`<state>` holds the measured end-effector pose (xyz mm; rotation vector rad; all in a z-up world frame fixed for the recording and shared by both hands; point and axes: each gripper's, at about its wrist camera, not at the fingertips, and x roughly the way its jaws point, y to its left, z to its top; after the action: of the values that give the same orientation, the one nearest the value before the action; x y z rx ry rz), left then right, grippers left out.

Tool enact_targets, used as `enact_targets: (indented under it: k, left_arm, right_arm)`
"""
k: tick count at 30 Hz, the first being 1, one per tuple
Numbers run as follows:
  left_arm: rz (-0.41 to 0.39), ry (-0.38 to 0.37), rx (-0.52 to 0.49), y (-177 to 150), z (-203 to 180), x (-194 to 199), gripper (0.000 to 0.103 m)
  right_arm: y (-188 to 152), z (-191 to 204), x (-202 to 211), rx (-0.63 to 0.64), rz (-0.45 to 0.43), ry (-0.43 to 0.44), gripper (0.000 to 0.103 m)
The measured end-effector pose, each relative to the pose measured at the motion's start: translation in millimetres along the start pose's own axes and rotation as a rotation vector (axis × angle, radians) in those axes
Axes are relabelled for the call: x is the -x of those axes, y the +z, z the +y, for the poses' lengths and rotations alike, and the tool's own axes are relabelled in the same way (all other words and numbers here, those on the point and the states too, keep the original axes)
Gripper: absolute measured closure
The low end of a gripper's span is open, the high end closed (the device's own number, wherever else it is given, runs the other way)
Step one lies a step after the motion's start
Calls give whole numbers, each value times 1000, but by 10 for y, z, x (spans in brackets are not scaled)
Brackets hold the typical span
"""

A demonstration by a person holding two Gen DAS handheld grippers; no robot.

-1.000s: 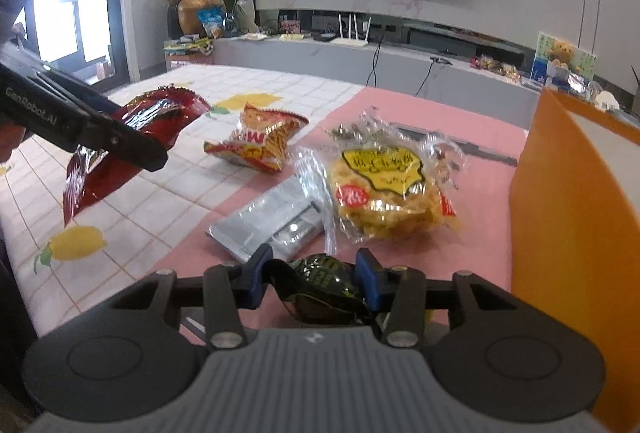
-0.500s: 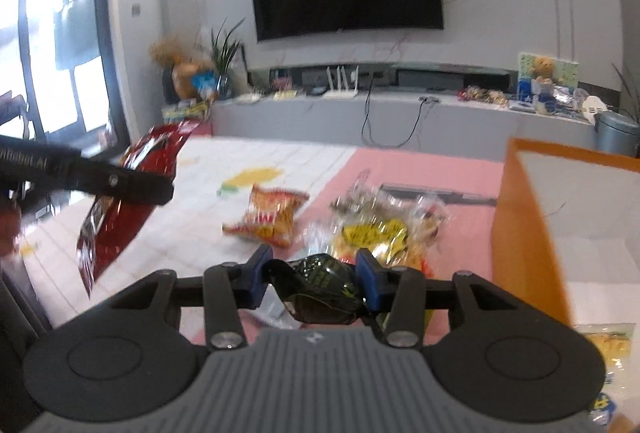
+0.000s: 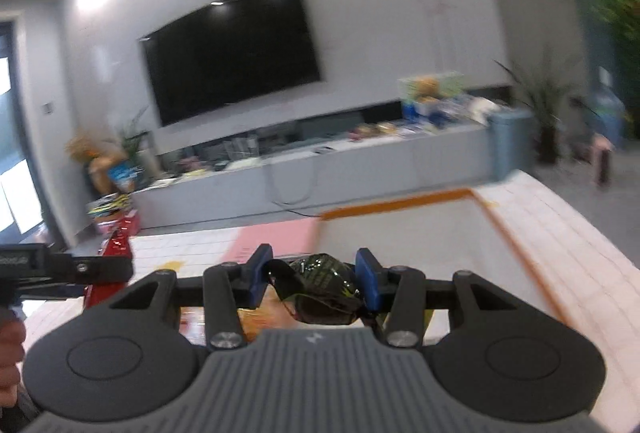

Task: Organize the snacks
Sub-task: 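Carry the red bag over the box with left tool while right tool lowers seaweed into it, then lower the red snack bag into the box and open the left tool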

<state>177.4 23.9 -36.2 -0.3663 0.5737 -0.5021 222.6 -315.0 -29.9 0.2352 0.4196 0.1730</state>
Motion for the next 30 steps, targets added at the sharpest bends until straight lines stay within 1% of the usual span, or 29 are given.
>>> enact_targets:
  k: [1,3,5,7,10,13,15,18,20,21,23,26,30]
  left_arm:
    - [8,-21,-2,-1,-60,-81,23]
    - [27,-63,1,1,-165,-272,23]
    - [41,-101,3,-17,-217,-421,23]
    - [45,-135,9,-47,-235,-536,23]
    - [53,-162,10,-117,-216,-657,23]
    - [73,-189,-28,-195,-234,-709,23]
    - [74,-203,-33,-224,-207,-731,23]
    - [83,-210,-37,-246,-179,-770,23]
    - [82,-203,-30,-246,-156,-768,23]
    - [82,-201,-25,-252,-136,-781,23]
    - [83,-201,-21,-256,-144,-770,23]
    - [89,-195,-23,-268,-155,-763,23]
    - [99,-180,-32,-274,-192,-755,23]
  right_arm:
    - [14,-100,-2,-14,17,-18,58]
    - [22,-298,-45,-36,53,-26,58]
    - [-17,-476,-167,-42,96,-31,58]
    - [-77,-559,-332,-23,150,-54,58]
    - [-160,-560,-584,-29,245,-61,58]
    - [-239,-449,-761,68,315,-123,58]
    - [-269,-466,-811,71,345,-153,58]
    - [-271,-557,-798,34,348,-160,53]
    - [-266,-570,-790,3,340,-160,44]
    - [-265,-566,-768,-11,335,-163,37]
    - [-270,-563,-749,-27,328,-157,34]
    - [-267,-548,-718,-28,321,-168,32]
    - [-225,-530,-636,-48,273,-170,29]
